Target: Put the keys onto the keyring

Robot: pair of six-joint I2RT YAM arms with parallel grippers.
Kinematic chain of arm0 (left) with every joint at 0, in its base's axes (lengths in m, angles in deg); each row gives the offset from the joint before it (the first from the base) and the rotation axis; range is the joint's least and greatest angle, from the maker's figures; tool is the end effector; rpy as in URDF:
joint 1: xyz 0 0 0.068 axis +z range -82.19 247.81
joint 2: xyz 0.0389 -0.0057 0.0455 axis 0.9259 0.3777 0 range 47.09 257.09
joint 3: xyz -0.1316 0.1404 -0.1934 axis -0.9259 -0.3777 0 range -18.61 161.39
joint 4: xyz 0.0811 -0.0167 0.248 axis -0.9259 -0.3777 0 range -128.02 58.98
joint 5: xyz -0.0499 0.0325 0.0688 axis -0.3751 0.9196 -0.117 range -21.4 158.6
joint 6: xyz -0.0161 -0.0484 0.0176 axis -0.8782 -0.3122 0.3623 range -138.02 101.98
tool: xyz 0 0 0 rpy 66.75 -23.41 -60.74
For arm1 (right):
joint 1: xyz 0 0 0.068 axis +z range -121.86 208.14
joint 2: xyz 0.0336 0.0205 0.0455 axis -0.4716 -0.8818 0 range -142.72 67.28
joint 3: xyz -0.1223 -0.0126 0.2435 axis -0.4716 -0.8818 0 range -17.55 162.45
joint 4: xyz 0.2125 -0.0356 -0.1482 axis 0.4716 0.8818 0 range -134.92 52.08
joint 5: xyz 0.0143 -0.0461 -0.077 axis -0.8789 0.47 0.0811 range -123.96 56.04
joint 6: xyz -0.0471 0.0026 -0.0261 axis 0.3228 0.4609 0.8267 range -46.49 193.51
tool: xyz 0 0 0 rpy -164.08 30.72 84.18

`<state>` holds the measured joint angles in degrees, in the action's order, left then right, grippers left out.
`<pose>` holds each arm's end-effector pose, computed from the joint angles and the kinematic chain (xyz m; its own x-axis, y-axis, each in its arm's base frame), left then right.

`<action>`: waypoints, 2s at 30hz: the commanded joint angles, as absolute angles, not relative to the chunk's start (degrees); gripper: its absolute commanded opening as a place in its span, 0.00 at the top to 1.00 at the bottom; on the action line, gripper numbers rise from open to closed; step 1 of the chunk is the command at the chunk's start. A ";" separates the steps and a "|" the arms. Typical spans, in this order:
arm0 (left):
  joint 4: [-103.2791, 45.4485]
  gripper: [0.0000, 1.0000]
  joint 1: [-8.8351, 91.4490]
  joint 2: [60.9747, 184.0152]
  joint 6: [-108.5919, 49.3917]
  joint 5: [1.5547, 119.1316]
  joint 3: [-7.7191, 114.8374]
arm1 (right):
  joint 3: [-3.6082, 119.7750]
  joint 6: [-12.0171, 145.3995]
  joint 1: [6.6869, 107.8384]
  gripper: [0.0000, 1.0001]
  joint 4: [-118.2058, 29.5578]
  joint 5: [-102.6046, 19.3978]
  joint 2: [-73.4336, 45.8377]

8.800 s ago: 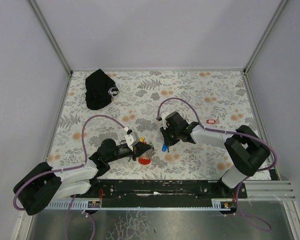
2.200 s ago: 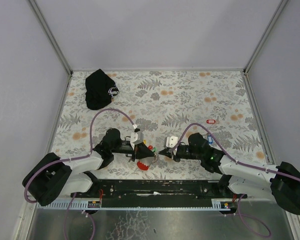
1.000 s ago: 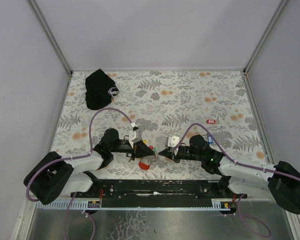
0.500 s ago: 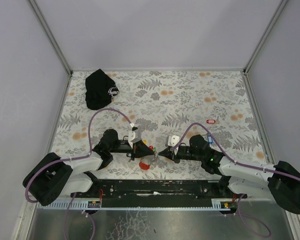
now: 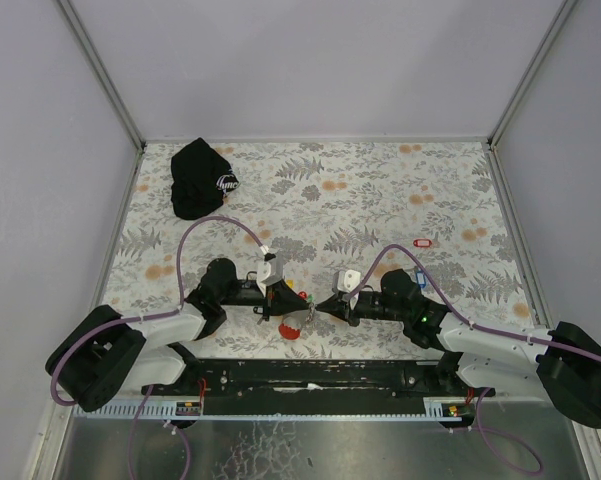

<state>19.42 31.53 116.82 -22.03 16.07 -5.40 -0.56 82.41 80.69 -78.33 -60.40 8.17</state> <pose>0.1515 -0.1465 0.1798 -0.1548 0.0610 -0.9861 0.9878 0.0276 -0.1534 0.1158 0.1772 0.2041 0.0605 -0.1491 -0.9870 -0.9809 0.1740 -0.0864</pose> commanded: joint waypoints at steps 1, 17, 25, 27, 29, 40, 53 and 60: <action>24.57 1.00 31.86 116.57 -22.46 16.02 -5.73 | 0.02 81.68 81.14 1.00 -81.48 -60.17 8.50; 24.51 1.00 31.90 115.01 -22.23 17.60 -6.49 | 0.49 81.71 81.20 1.00 -80.05 -58.62 8.19; 24.61 1.00 31.86 115.80 -22.47 16.84 -6.05 | 0.36 81.34 81.18 1.00 -80.52 -59.14 8.57; 24.78 1.00 31.87 115.83 -22.56 16.77 -6.07 | 0.40 81.21 81.17 1.00 -80.56 -59.36 8.48; 24.91 1.00 31.85 115.82 -22.62 16.68 -6.12 | 0.40 81.14 81.19 1.00 -80.68 -59.48 8.46; 26.47 1.00 31.90 116.10 -23.56 17.43 -6.48 | 0.58 80.71 81.19 1.00 -81.34 -61.03 7.84; 26.88 1.00 31.86 116.30 -23.90 16.87 -6.48 | 0.71 80.35 81.13 1.00 -80.75 -58.62 7.86; 26.75 1.00 31.86 115.82 -23.73 17.55 -6.66 | 0.98 80.42 81.16 1.00 -80.07 -58.26 7.71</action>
<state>22.13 31.53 116.19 -23.60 17.56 -6.47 -0.56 80.95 80.71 -78.15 -58.91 7.84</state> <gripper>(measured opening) 0.006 0.010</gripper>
